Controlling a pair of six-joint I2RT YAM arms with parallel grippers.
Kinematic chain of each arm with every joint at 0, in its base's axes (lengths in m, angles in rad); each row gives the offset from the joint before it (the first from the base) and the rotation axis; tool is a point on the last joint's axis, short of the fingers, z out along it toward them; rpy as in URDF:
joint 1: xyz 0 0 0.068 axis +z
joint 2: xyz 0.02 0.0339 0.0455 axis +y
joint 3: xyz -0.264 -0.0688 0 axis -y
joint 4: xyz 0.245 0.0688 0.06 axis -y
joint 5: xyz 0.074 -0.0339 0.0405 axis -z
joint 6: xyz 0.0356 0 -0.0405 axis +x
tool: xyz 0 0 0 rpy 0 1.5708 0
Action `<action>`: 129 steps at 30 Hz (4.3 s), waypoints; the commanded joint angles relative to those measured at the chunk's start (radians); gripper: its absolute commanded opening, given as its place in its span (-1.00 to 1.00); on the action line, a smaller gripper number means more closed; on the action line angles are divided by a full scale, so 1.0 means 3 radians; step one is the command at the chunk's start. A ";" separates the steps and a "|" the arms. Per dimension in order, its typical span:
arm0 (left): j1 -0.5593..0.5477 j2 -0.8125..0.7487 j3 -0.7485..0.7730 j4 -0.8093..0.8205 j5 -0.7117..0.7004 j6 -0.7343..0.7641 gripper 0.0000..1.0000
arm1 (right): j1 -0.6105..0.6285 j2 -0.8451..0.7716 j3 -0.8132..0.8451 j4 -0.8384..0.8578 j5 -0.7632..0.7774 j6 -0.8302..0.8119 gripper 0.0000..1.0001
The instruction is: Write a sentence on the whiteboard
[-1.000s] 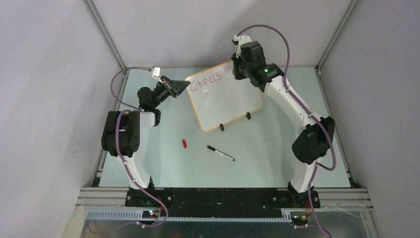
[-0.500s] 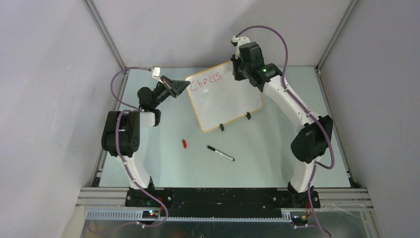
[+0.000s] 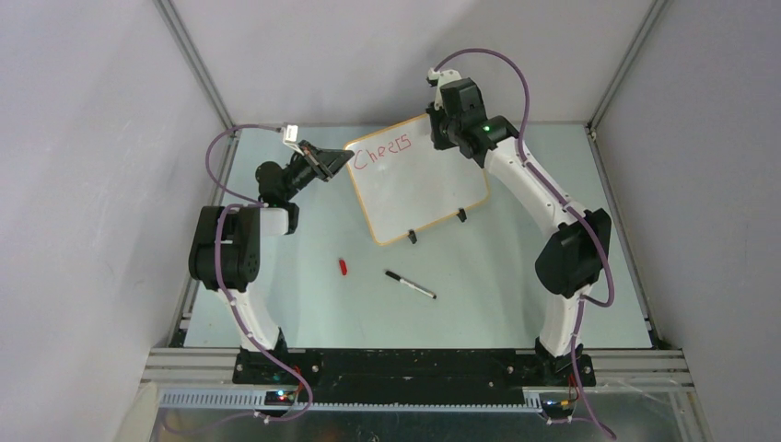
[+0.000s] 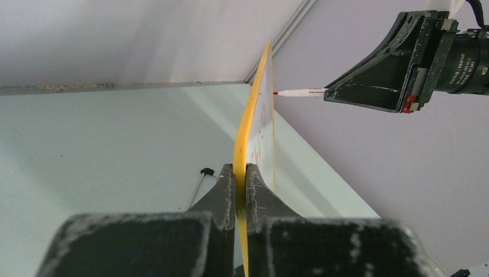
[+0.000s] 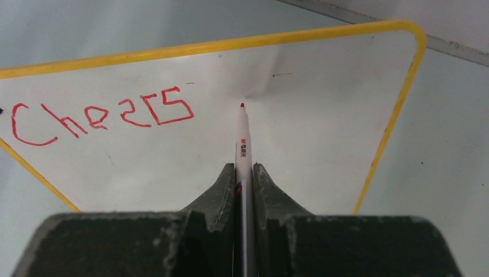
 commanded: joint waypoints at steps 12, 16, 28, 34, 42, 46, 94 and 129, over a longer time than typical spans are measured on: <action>0.0001 -0.0068 -0.0034 0.0062 0.0160 0.0300 -1.00 | -0.0007 0.0054 0.0219 0.0076 -0.0066 -0.0024 -1.00; -0.0001 -0.0065 -0.0034 0.0062 0.0157 0.0299 -1.00 | -0.0007 0.0081 0.0248 0.0057 -0.0064 -0.0017 -1.00; -0.0001 -0.0069 -0.0038 0.0063 0.0165 0.0300 -1.00 | -0.0049 0.0101 0.0259 0.0028 -0.0056 -0.0009 -1.00; -0.0002 -0.0068 -0.0034 0.0057 0.0158 0.0301 -1.00 | -0.0051 0.0118 0.0256 0.0021 -0.0081 -0.0008 -1.00; -0.0002 -0.0064 -0.0029 0.0057 0.0160 0.0301 -1.00 | -0.0052 0.0172 0.0291 0.0001 -0.0084 -0.0010 -1.00; 0.0000 -0.0065 -0.0029 0.0054 0.0160 0.0302 -1.00 | -0.0052 0.0242 0.0358 -0.0038 -0.0070 -0.0010 -1.00; -0.0002 -0.0081 -0.0044 0.0068 0.0162 0.0300 -1.00 | -0.0103 -0.0038 0.0261 0.0083 -0.0049 0.0079 -1.00; -0.0002 -0.0074 -0.0030 0.0052 0.0170 0.0305 -1.00 | -0.0122 0.0225 0.0409 0.0046 -0.0105 0.0081 -1.00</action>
